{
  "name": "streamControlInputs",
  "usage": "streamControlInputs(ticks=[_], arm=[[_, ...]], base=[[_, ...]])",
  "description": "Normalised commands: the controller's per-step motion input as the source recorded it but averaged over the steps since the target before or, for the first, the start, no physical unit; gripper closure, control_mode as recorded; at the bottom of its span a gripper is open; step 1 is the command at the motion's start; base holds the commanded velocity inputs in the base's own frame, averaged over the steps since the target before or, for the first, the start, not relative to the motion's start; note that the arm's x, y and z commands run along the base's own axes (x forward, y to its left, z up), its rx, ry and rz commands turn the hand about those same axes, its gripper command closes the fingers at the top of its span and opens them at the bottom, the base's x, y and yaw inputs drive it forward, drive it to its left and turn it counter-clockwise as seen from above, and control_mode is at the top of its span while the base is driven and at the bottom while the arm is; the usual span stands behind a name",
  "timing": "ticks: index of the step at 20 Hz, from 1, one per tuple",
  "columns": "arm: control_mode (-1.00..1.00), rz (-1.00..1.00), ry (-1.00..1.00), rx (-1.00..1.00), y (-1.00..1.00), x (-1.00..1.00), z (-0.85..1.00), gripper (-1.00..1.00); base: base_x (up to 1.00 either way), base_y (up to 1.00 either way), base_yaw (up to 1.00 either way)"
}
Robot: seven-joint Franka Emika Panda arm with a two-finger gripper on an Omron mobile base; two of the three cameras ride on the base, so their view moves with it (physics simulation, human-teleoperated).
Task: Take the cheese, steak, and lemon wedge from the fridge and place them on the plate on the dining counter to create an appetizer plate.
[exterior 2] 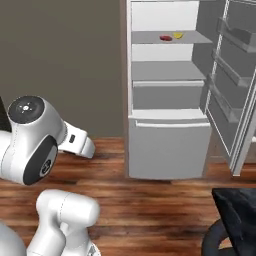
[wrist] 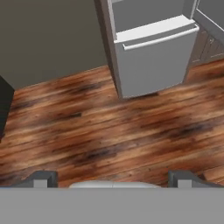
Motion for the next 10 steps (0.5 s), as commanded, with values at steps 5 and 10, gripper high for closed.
streamControlInputs(ticks=[5,10], arm=[[1.00,0.00,0.00,0.00,0.00,0.00,0.00,-1.00],[1.00,0.00,0.00,0.00,0.00,0.00,0.00,-1.00]], base=[[0.52,-0.46,0.17],[0.28,-0.66,0.07]])
